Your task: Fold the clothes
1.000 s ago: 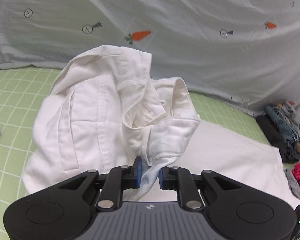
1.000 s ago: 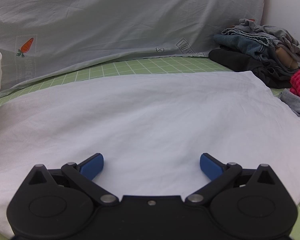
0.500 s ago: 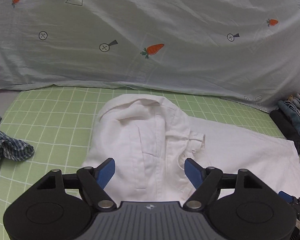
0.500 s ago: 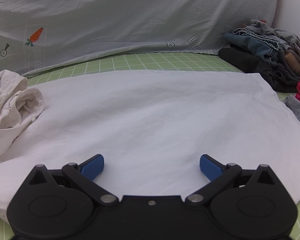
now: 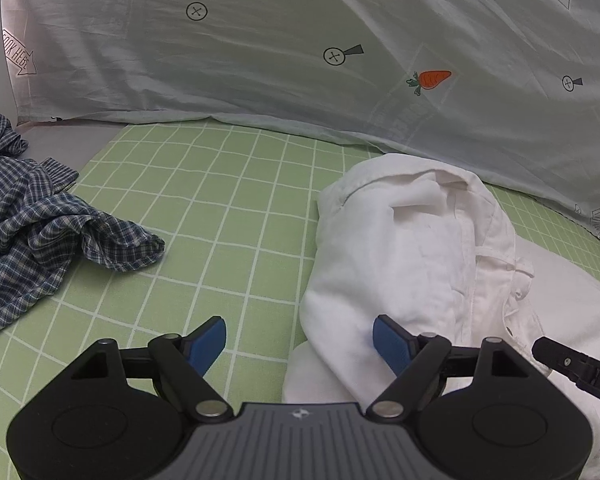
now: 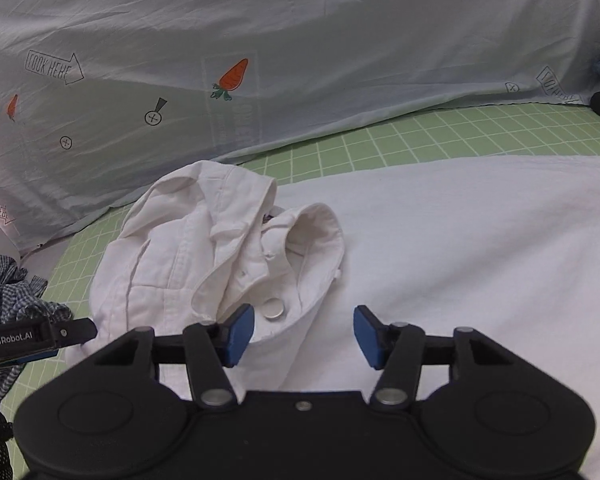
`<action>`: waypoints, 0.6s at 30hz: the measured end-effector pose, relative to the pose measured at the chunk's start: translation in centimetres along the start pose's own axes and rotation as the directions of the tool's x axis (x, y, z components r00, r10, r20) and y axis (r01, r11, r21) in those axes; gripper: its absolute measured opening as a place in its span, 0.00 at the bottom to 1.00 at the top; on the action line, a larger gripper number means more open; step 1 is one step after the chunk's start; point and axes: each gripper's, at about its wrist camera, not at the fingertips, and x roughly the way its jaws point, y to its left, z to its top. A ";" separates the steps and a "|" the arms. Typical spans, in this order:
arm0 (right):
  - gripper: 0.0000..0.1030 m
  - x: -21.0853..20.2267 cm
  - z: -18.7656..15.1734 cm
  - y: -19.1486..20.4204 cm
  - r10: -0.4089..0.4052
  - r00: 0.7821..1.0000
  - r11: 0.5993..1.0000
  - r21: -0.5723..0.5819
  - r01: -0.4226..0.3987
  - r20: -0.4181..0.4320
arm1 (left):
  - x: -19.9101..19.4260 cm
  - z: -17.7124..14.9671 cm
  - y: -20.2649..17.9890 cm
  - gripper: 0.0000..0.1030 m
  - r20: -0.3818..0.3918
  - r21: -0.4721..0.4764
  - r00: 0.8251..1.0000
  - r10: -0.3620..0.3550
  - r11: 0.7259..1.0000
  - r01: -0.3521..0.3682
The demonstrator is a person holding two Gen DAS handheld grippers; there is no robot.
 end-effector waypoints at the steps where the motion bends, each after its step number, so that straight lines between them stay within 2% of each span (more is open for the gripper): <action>1: 0.56 0.3 -0.1 0.3 0.016 1.000 1.000 0.007 -0.016 -0.010 | 0.1 0.0 0.1 0.80 -0.002 -0.001 1.000 -0.003 1.000 0.003; 2: 0.56 0.5 -0.1 0.4 0.028 0.999 0.999 0.019 -0.028 -0.017 | 0.2 -0.1 0.3 0.82 -0.005 -0.008 1.000 -0.007 1.000 0.006; 4: 0.68 1.0 -0.1 0.6 0.052 0.998 0.998 0.044 -0.050 -0.031 | 0.4 -0.1 0.7 0.84 -0.013 -0.024 1.000 -0.016 1.000 0.016; 5: 0.71 1.3 -0.1 0.5 0.063 0.997 0.997 0.055 -0.061 -0.039 | 0.6 -0.1 0.9 0.85 -0.017 -0.032 1.000 -0.020 0.999 0.020; 11: 0.74 3.4 0.1 -0.3 0.110 0.990 0.987 0.129 -0.098 -0.085 | 0.8 0.1 0.4 0.85 -0.014 -0.021 1.000 -0.003 1.000 0.002; 12: 0.62 3.6 0.2 -0.4 0.111 0.990 0.987 0.128 -0.099 -0.086 | 0.6 0.1 0.1 0.85 -0.010 -0.009 1.000 0.007 1.000 -0.007; 13: 0.44 3.8 0.3 -0.4 0.111 0.990 0.987 0.125 -0.100 -0.085 | 0.5 0.1 -0.2 0.85 -0.005 0.003 1.000 0.016 1.000 -0.016; 14: 0.31 3.5 0.5 -0.4 0.099 0.992 0.990 0.111 -0.090 -0.076 | 0.4 0.2 -0.4 0.85 -0.001 0.012 1.000 0.024 1.000 -0.024; 15: 0.09 3.2 0.7 -0.5 0.085 0.994 0.992 0.096 -0.078 -0.066 | 0.2 0.2 -0.6 0.85 0.000 0.019 1.000 0.028 0.999 -0.028; 18: 0.07 1.2 1.4 -1.7 0.084 0.996 0.990 0.114 -0.083 -0.004 | -0.3 0.4 -1.0 0.85 0.002 0.048 0.999 0.032 0.998 -0.032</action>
